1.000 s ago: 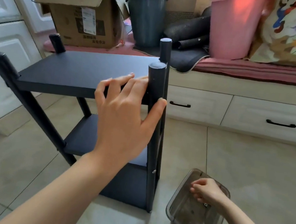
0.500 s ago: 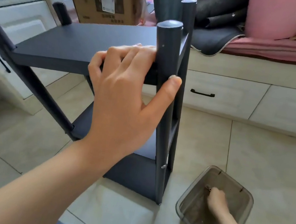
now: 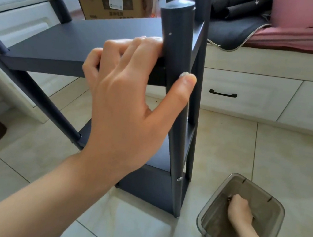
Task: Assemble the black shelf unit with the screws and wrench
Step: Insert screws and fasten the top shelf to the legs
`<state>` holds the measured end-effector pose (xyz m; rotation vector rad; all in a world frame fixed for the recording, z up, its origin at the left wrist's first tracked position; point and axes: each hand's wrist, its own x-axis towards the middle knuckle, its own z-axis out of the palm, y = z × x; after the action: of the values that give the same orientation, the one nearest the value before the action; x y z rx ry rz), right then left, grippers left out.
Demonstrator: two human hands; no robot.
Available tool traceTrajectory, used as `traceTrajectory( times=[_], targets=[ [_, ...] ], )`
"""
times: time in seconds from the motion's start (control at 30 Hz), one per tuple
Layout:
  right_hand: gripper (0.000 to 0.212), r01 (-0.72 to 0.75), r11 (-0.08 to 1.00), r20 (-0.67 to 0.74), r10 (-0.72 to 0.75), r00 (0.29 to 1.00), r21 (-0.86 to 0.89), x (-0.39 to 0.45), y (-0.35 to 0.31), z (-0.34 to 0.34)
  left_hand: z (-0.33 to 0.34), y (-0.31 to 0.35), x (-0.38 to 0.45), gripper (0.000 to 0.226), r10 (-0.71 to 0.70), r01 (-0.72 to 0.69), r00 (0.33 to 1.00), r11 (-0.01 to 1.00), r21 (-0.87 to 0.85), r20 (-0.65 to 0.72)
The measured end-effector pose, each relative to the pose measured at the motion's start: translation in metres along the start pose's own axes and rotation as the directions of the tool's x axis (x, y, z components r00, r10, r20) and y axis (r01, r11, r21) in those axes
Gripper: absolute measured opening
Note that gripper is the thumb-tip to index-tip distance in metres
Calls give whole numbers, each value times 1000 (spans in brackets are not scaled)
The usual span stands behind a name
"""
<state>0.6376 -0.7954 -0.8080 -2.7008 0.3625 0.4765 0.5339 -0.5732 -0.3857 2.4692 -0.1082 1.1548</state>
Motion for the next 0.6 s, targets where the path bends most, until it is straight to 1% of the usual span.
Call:
traceTrajectory(
  times=[0.17,0.27,0.37,0.5,0.6],
  targets=[
    [18,65,997,23,-65,998,31,3,8,4,-2,2,1,31,-6,6,1000,1000,0,9],
    [21,90,993,56,-95,994,78,7,14,5,-3,2,1,31,-4,4,1000,1000,3,13],
    [17,170,985,123,-173,977,34,12,21,3,-3,2,0,29,-5,5,1000,1000,-5,13],
    [11,300,954,226,-291,930,-4,22,40,-7,-3,2,1,27,-5,5,1000,1000,8,15],
    [11,330,943,233,-311,921,-48,26,50,-14,-2,2,1,28,-4,4,1000,1000,3,14]
  ],
)
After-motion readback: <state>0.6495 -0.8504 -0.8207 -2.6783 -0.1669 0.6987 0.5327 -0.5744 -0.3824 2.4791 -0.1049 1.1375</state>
